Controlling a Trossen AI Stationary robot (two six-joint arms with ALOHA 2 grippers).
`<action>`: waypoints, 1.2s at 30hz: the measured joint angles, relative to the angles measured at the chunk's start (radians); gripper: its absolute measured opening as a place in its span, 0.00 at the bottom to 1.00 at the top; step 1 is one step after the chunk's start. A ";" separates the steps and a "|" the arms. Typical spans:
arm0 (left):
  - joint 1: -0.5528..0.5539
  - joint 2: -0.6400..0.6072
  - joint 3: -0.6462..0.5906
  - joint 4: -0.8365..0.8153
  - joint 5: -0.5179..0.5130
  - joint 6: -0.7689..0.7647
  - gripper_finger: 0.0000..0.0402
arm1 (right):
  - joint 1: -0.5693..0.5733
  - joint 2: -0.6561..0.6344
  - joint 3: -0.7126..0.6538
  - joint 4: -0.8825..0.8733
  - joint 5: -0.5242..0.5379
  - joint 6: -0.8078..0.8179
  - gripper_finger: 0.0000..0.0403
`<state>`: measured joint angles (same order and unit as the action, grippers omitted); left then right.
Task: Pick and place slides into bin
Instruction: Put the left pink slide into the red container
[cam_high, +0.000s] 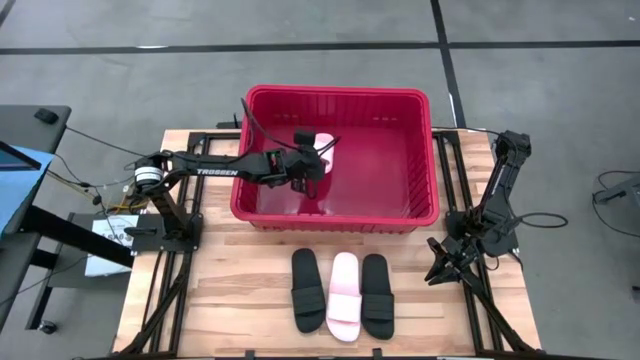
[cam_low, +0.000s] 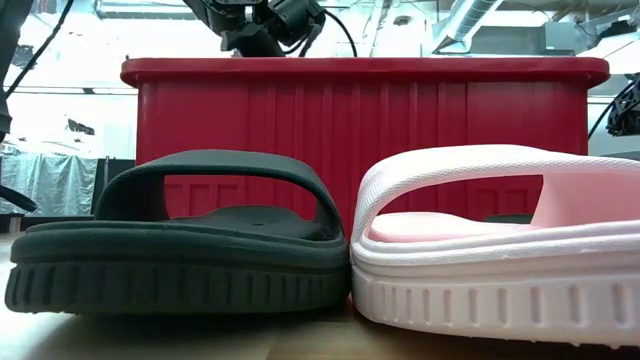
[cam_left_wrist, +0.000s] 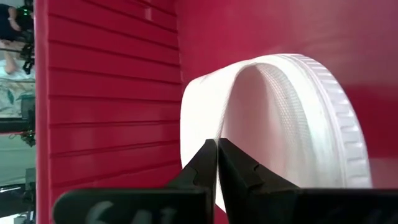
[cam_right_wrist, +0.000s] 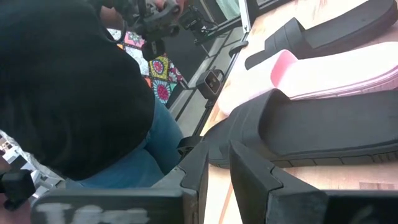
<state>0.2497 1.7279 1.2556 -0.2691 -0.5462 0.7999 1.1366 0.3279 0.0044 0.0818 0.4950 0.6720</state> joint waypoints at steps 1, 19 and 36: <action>0.000 0.000 0.000 -0.006 0.006 -0.001 0.00 | 0.000 0.000 0.000 0.000 0.000 0.000 0.14; -0.002 0.000 0.000 -0.057 0.149 -0.083 0.00 | 0.000 0.000 0.000 0.000 0.000 0.000 0.14; -0.002 0.000 0.000 -0.056 0.250 -0.183 0.00 | 0.000 0.000 0.000 0.000 0.000 0.000 0.14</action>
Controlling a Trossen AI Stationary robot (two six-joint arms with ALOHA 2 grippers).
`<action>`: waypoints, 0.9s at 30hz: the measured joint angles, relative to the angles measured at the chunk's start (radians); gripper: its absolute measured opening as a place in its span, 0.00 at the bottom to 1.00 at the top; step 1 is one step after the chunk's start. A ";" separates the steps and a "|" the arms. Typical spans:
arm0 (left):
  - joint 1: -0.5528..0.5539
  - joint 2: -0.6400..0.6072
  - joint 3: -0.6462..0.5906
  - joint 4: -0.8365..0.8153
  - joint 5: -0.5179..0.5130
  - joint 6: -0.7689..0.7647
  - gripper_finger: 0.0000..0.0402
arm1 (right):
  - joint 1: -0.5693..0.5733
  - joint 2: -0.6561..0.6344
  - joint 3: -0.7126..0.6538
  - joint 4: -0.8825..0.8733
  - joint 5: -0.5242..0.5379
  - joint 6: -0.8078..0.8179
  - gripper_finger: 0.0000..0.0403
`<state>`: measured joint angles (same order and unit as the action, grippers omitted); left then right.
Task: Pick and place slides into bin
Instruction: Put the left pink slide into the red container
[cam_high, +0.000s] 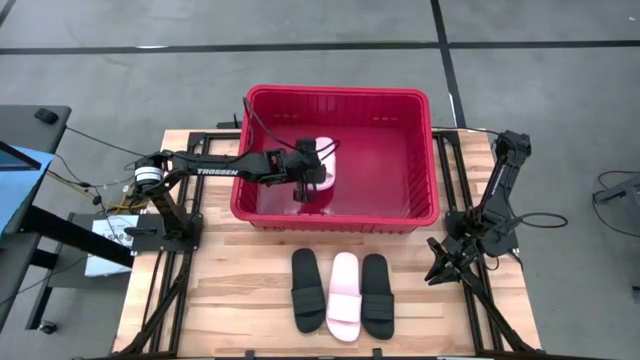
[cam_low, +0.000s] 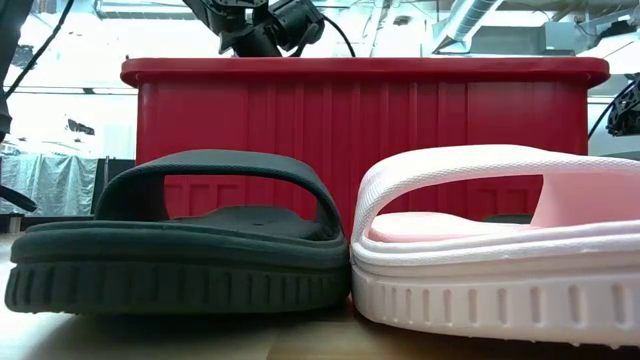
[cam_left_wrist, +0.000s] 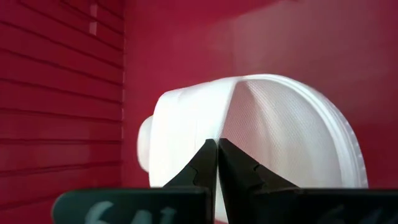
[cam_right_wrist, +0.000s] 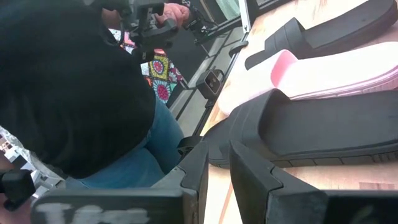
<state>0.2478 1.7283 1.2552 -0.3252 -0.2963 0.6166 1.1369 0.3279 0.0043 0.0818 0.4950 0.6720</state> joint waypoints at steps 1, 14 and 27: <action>0.000 0.000 0.000 0.000 0.009 -0.004 0.00 | 0.000 0.000 0.000 0.000 0.000 0.000 0.14; 0.000 0.000 0.000 -0.034 0.049 -0.036 0.00 | 0.000 0.000 0.000 0.000 0.000 0.000 0.14; 0.000 0.000 0.000 -0.024 0.049 -0.039 0.10 | 0.000 0.000 0.000 0.000 0.000 0.000 0.14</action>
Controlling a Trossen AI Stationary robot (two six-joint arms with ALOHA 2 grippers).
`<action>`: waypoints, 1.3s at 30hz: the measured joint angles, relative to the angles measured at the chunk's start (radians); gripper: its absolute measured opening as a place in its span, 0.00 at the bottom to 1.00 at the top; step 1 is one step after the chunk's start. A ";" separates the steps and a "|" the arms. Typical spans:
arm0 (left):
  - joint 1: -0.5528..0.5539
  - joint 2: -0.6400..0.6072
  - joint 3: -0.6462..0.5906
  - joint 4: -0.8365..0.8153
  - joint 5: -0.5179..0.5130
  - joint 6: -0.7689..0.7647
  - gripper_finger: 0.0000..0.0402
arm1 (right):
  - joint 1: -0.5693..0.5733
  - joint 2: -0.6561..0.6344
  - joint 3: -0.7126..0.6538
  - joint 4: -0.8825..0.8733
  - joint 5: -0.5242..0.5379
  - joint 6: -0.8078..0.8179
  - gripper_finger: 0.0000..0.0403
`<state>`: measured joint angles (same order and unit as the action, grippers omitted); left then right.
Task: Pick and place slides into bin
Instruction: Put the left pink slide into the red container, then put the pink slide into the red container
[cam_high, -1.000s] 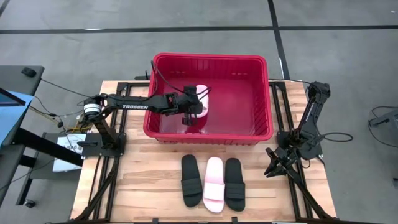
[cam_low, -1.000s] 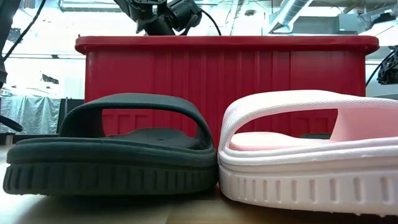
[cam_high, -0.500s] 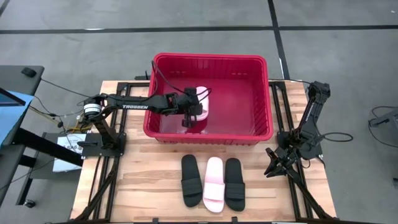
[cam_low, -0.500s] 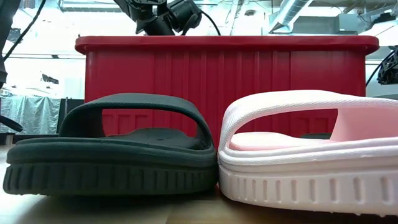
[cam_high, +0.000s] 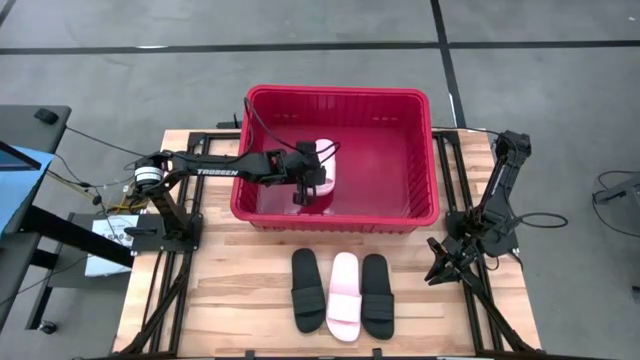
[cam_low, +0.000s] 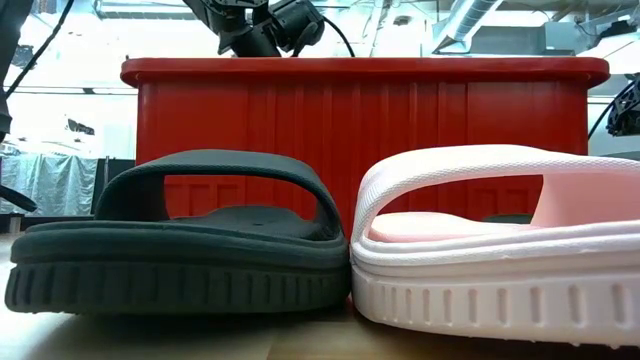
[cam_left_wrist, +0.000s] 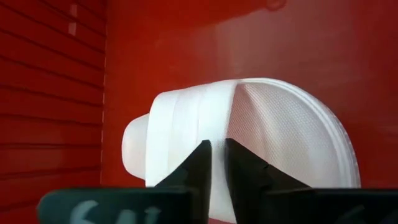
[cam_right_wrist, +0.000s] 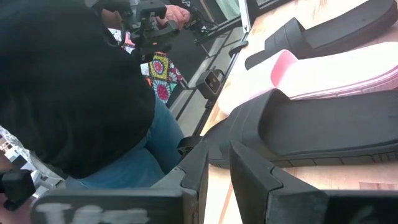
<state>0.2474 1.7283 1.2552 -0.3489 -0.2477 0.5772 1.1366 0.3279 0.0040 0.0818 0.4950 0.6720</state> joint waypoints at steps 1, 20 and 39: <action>0.000 0.000 0.000 0.001 0.000 -0.005 0.12 | 0.000 0.000 0.000 0.000 0.000 0.000 0.14; 0.000 0.000 0.000 0.000 -0.024 -0.042 0.23 | 0.000 0.000 0.000 0.000 0.000 0.000 0.14; 0.039 0.000 0.255 -0.114 -0.345 0.237 0.23 | 0.000 0.000 0.000 0.000 0.000 0.000 0.14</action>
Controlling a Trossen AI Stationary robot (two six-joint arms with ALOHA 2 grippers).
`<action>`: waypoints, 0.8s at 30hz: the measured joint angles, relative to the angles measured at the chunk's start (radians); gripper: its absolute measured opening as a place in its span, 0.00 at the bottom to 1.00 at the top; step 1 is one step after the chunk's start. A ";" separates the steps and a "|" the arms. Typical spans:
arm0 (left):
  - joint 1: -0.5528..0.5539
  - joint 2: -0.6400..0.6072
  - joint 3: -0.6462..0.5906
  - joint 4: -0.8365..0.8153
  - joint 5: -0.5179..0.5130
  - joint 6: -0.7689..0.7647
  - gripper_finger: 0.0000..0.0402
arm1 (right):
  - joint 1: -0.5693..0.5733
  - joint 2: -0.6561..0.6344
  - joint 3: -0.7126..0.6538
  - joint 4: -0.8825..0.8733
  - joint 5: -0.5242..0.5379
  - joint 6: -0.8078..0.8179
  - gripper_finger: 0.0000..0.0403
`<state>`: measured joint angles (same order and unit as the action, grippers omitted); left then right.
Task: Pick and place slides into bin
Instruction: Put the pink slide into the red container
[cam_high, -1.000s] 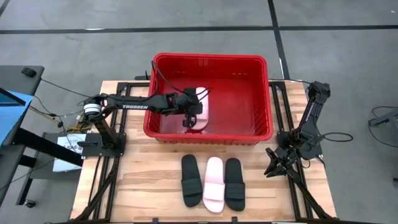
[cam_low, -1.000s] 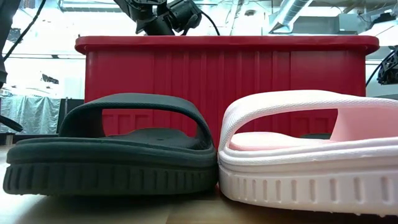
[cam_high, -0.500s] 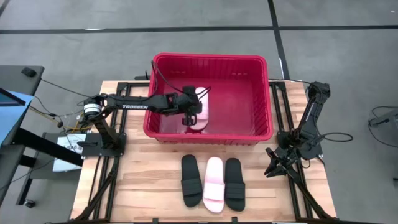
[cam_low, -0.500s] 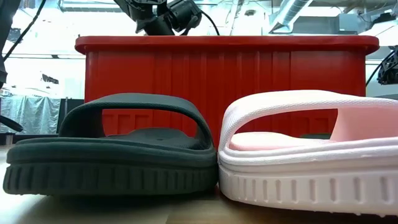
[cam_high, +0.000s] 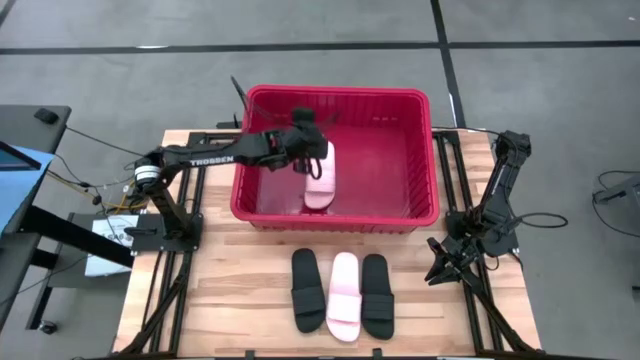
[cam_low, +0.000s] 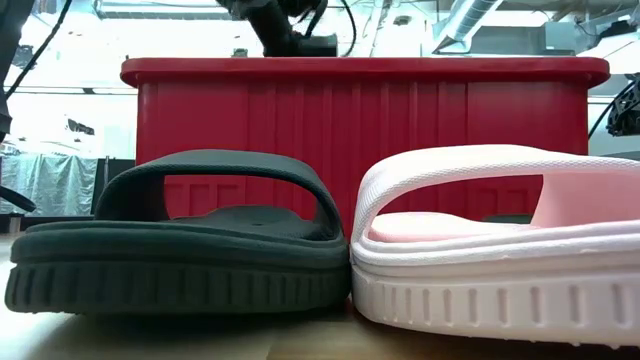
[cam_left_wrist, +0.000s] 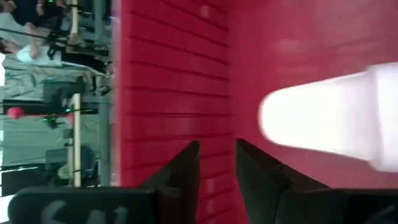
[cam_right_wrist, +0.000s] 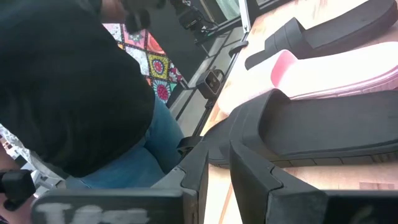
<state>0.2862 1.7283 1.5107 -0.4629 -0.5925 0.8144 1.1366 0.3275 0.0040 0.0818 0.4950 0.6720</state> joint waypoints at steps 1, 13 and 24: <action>0.004 0.000 0.040 -0.034 0.001 0.001 0.23 | 0.000 0.000 0.000 0.000 0.000 0.000 0.14; 0.069 -0.143 0.468 -0.328 0.343 -0.364 0.23 | 0.000 0.000 0.000 0.000 0.000 0.000 0.14; 0.068 -0.415 0.279 -0.304 0.660 -0.771 0.23 | 0.000 0.000 0.000 0.000 0.000 0.000 0.14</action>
<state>0.3544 1.3136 1.7899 -0.7674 0.0676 0.0437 1.1368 0.3278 0.0041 0.0818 0.4950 0.6720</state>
